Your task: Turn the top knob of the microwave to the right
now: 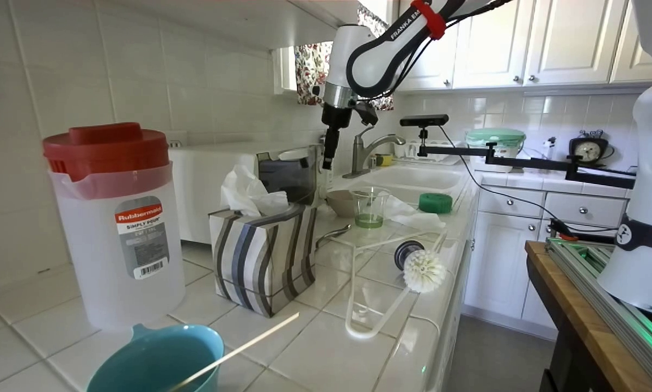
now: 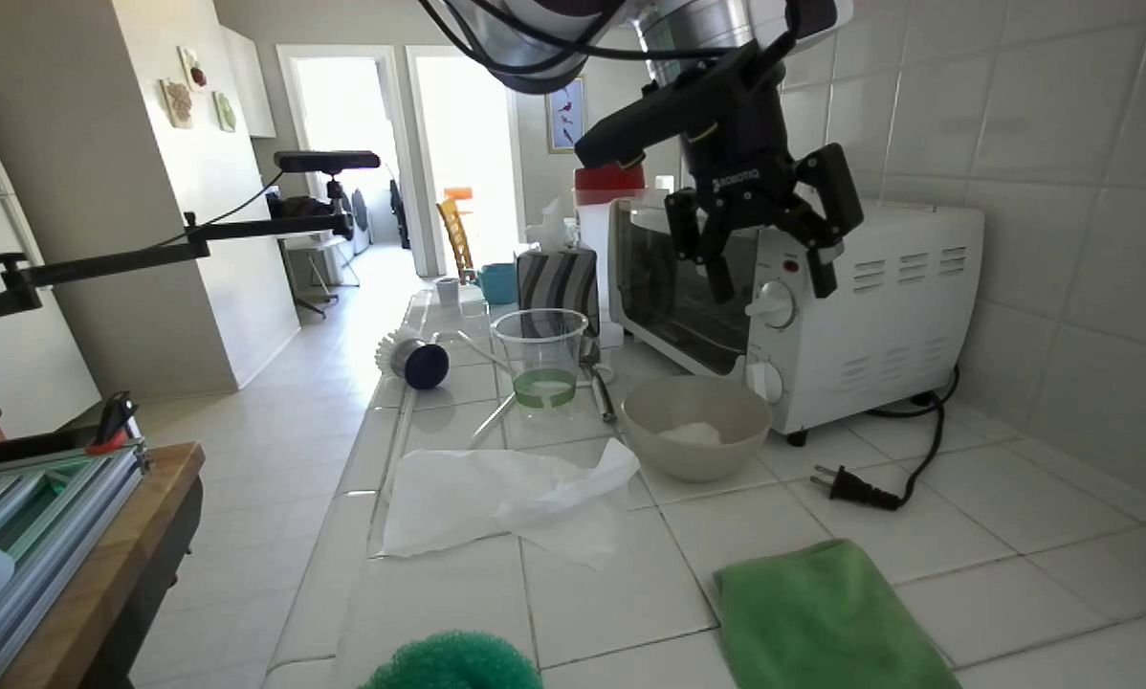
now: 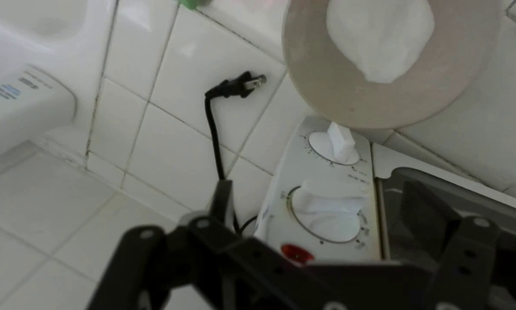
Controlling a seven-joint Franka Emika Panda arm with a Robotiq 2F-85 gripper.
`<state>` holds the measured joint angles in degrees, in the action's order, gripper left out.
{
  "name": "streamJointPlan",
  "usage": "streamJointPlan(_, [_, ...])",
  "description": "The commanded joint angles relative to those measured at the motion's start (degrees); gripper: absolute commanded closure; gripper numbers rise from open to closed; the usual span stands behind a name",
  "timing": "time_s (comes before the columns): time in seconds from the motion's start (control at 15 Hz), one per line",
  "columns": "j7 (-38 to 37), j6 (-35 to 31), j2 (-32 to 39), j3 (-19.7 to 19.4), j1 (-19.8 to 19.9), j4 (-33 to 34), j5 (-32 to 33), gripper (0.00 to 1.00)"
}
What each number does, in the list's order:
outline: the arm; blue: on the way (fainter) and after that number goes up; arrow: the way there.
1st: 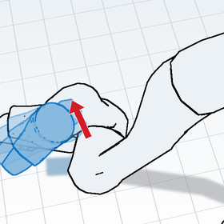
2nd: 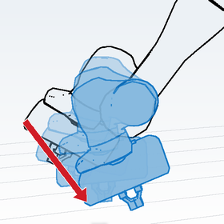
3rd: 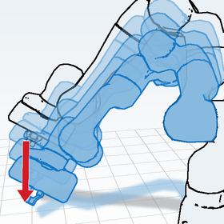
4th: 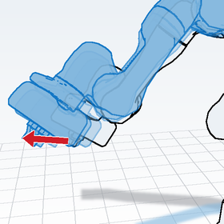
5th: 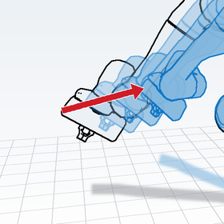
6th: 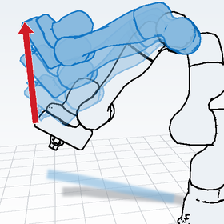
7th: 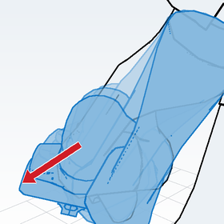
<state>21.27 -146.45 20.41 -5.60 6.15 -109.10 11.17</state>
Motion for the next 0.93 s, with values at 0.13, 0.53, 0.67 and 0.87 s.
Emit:
streamJointPlan(0.13, [-3.92,3.59,1.6,-1.3,-0.94,2.09,5.97,0.0])
streamJointPlan(0.53, [-8.27,1.9,1.84,-2.19,-1.45,2.12,9.28,0.0])
streamJointPlan(0.67, [-9.75,1.6,1.97,-2.4,-1.68,2.37,10.03,0.0])
streamJointPlan(0.87, [-10.94,1.88,2.37,-2.6,-2.09,2.82,10.9,0.0])
